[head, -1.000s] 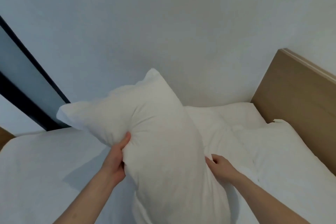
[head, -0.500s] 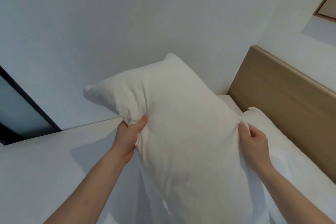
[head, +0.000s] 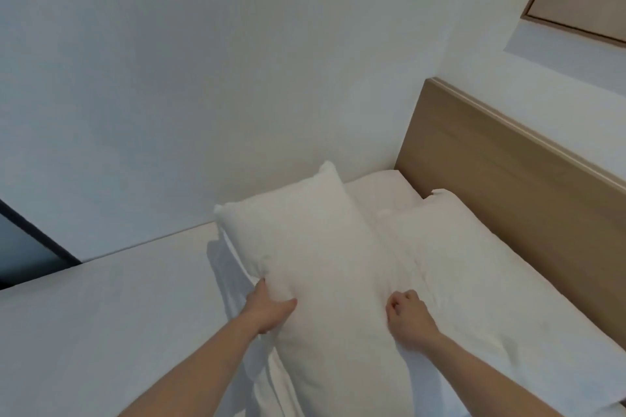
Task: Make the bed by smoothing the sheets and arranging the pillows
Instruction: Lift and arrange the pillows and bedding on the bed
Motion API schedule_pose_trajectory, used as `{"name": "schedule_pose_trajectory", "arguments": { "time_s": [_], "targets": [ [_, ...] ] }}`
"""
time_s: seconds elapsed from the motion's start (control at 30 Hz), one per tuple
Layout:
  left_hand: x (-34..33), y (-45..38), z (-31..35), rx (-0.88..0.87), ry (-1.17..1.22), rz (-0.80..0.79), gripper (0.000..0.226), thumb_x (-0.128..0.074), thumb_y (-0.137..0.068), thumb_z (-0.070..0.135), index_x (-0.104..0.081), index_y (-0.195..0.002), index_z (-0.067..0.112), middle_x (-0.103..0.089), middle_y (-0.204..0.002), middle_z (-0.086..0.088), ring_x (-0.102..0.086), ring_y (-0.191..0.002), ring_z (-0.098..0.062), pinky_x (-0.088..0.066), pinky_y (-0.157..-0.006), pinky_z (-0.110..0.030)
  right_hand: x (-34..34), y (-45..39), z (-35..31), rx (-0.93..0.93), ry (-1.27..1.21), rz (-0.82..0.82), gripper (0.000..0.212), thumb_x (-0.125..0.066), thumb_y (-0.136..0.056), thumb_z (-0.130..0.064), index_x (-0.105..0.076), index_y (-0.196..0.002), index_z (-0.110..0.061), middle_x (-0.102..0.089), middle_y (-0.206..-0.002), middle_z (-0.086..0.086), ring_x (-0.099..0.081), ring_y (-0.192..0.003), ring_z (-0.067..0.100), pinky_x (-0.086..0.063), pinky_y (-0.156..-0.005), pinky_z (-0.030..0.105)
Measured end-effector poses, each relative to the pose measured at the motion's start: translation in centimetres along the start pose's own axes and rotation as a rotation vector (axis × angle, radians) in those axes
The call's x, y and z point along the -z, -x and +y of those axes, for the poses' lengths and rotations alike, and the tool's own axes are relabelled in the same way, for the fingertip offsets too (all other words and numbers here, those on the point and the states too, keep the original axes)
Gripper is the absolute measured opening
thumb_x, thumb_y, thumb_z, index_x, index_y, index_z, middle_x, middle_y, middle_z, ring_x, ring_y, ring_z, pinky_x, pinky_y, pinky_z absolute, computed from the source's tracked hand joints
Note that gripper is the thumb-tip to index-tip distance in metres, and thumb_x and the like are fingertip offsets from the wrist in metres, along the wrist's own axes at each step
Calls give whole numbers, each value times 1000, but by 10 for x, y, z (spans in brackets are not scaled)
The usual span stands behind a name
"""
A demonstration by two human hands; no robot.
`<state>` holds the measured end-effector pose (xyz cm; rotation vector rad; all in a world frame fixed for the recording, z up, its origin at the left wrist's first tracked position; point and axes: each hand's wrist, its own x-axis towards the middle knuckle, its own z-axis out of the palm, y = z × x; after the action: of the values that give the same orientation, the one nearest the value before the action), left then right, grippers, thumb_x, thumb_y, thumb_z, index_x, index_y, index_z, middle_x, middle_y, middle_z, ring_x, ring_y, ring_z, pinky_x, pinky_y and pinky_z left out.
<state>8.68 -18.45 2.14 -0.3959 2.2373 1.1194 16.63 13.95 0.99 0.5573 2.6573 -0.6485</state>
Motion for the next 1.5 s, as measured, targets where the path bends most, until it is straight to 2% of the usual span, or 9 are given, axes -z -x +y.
{"name": "schedule_pose_trajectory", "arguments": {
  "time_s": [0.1,0.2,0.4,0.6,0.77,1.0,1.2,1.37,1.5],
  "targets": [
    [-8,8,14,-48,-296,97,110,-69,-68,67,-25,-157,22,-35,-160,-11,-38,-145,-31,-37,-118,-42,-1,-3,-3,2,-39,-4,13,-45,-99,-32,-55,-105,-25,-47,-119,4,-55,-108,29,-46,-95,39],
    [-14,31,53,-274,-548,191,94,-63,-87,58,-14,-161,26,-5,-170,-4,-13,-154,-32,-24,-122,-42,6,-7,6,42,-191,15,31,-57,-93,-35,-51,-123,-29,-43,-130,1,-55,-115,26,-46,-99,41],
    [-62,49,125,-602,-659,111,78,-66,-86,54,-33,-153,37,-8,-169,6,-11,-153,-22,-27,-120,-41,9,-1,32,166,-258,-26,57,-58,-97,-42,-41,-150,-28,-39,-150,-2,-44,-138,20,-35,-115,35],
    [-111,25,133,-489,-1070,-41,78,-57,-82,58,-31,-151,31,-18,-167,-4,-19,-149,-33,-31,-117,-48,31,8,81,82,-499,-57,40,-63,-96,-35,-58,-135,-29,-54,-136,-13,-52,-127,1,-38,-111,21],
    [-133,10,159,-406,-1207,-62,72,-63,-75,57,-39,-136,26,-40,-134,-1,-42,-122,-31,-48,-97,-45,42,7,168,-114,-551,-33,50,-67,-94,-35,-49,-141,-29,-49,-136,-9,-51,-124,8,-38,-101,21],
    [-148,-10,178,-276,-1297,-67,89,-73,-55,63,-38,-129,28,-36,-124,0,-48,-110,-29,-51,-90,-37,57,-34,302,-631,-660,232,95,-78,-85,-42,-24,-159,-16,-35,-157,16,-40,-141,37,-38,-115,50],
    [-165,-26,176,-243,-1286,-64,87,-75,-52,59,-38,-125,27,-35,-121,2,-39,-91,-22,-50,-84,-32,60,-63,331,-1087,-685,450,129,-89,-64,-58,-14,-158,-13,-25,-160,19,-31,-142,41,-35,-110,60],
    [-173,-35,168,-266,-1273,-61,92,-75,-54,62,-38,-131,28,-38,-124,3,-50,-98,-23,-51,-87,-32,21,-66,373,-1271,-1035,294,155,-69,-31,-97,-29,-150,-6,-47,-140,20,-47,-129,41,-38,-112,55],
    [-174,-38,163,-297,-1257,-60,91,-73,-54,62,-39,-132,30,-39,-125,4,-55,-104,-24,-51,-87,-33,27,-52,373,-1224,-1228,261,137,-85,-31,-81,-47,-138,-4,-57,-129,17,-56,-116,38,-44,-108,51]
  ]
}}
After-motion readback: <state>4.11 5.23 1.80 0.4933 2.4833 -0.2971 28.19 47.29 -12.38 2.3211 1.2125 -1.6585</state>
